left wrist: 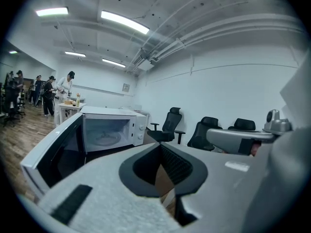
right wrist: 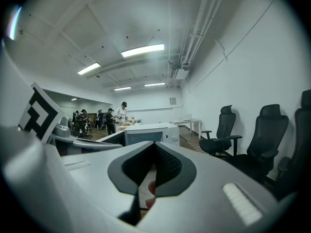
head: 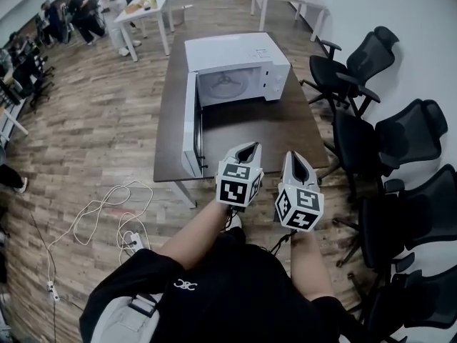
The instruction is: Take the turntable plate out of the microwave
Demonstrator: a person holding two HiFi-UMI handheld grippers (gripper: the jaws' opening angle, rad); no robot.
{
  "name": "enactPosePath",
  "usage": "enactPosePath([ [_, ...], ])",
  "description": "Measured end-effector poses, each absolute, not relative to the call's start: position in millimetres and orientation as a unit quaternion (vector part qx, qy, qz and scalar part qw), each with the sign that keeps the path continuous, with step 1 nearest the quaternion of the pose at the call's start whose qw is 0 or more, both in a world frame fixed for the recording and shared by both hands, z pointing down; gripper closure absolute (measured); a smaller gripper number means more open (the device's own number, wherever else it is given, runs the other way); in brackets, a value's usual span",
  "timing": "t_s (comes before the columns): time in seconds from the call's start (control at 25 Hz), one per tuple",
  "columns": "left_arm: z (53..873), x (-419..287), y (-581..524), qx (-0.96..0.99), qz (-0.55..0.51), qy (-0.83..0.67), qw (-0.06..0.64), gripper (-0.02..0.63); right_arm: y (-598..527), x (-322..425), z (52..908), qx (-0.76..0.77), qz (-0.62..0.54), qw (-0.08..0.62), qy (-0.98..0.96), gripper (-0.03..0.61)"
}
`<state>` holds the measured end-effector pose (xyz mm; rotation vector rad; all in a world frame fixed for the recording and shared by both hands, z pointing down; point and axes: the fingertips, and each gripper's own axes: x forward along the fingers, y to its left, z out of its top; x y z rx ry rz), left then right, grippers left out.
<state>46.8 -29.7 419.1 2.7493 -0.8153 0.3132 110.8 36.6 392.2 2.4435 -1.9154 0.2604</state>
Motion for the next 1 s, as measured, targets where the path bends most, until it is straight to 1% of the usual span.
enactPosePath([
  [0.44,421,105,-137,0.936,0.114,-0.299,0.144,0.606,-74,169,391,0.77,0.092,0.024,-0.631,0.57],
  [0.72,430,123,-185,0.933,0.108,-0.298,0.168,0.606,-118,183,401,0.765,0.096,0.028,-0.636,0.569],
  [1.0,442,124,-215,0.924,0.117,-0.318,0.178,0.605,-153,189,411,0.75,0.116,0.033,-0.65,0.569],
])
